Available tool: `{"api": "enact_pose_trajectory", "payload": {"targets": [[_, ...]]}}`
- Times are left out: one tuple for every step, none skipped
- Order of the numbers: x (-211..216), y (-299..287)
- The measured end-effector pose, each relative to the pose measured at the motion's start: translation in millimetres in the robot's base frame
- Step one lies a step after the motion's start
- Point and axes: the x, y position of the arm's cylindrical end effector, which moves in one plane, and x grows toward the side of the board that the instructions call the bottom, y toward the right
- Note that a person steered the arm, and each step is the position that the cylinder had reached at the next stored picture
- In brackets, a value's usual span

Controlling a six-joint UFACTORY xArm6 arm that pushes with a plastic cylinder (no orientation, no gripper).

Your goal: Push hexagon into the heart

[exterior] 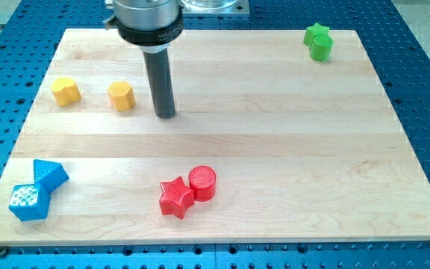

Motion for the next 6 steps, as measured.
{"api": "enact_pose_trajectory", "payload": {"targets": [[-19,-17],[-8,-72],[5,-95],[5,-74],[5,-102],[-4,-77]]}}
